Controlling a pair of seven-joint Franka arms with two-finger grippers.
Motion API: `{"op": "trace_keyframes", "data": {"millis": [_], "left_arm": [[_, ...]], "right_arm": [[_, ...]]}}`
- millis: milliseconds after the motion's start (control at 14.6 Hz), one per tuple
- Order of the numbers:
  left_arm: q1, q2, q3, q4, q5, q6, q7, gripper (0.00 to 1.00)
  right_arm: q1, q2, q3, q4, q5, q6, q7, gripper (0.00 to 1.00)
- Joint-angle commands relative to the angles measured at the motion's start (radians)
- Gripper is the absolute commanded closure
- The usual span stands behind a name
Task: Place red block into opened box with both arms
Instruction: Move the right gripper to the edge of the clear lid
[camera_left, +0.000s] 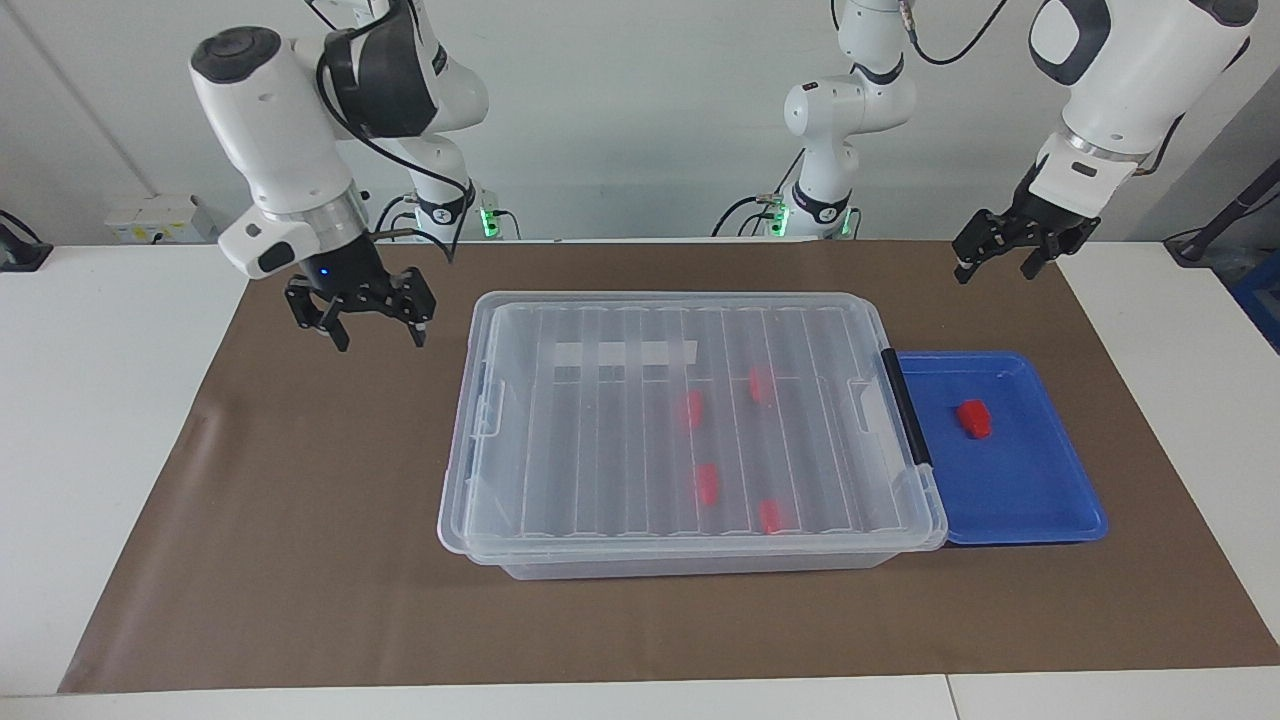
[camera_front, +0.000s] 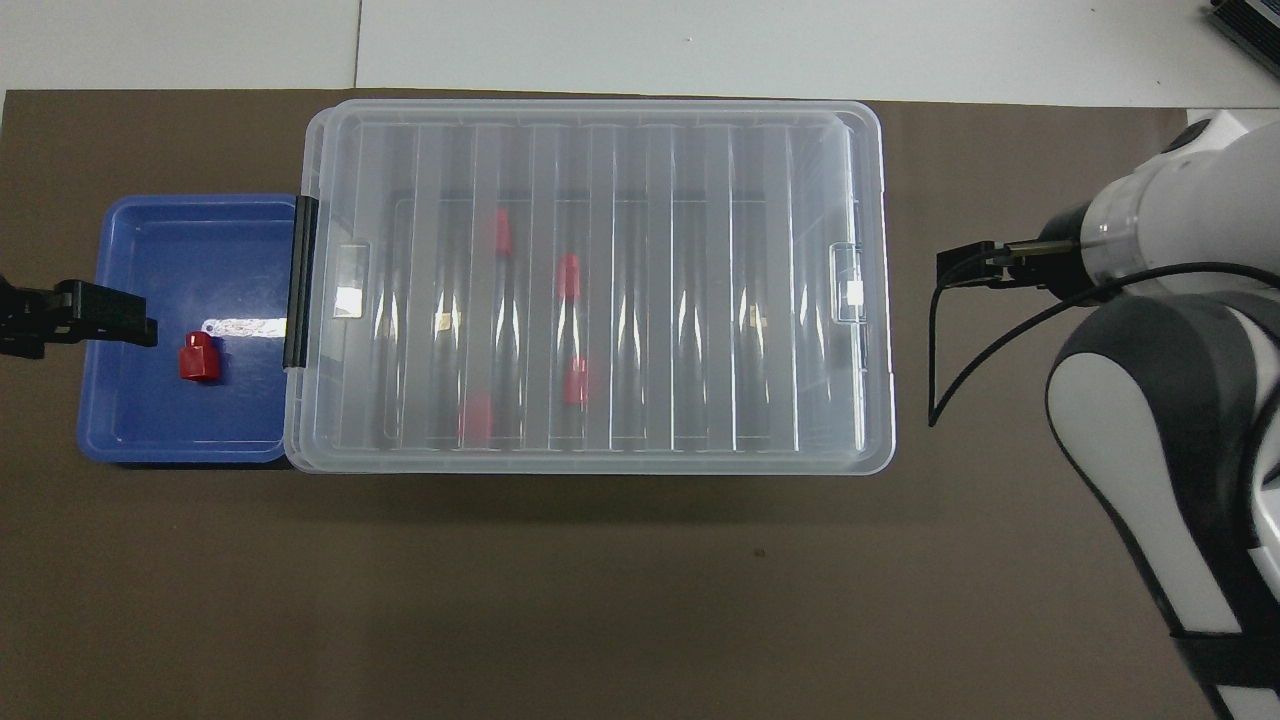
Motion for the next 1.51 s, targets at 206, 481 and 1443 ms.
{"op": "trace_keyframes", "data": {"millis": [206,481,1443], "left_arm": [[0.0,-0.038,0.005,-0.049,0.0,0.03,-0.008,0.0],[0.0,-0.04,0.005,-0.058,0.0,0.039,-0.006,0.0],[0.0,-0.072,0.006,-0.146,0.0,0.128,-0.005,0.0]], "right_arm": [[0.041,0.121,0.001,-0.008,0.055,0.143,0.017,0.0],[0.027,0.124,-0.002,-0.032,0.035,0.15,0.019,0.0],[-0.105,0.109,-0.008,-0.018,-0.098,0.07,0.003,0.0]]}}
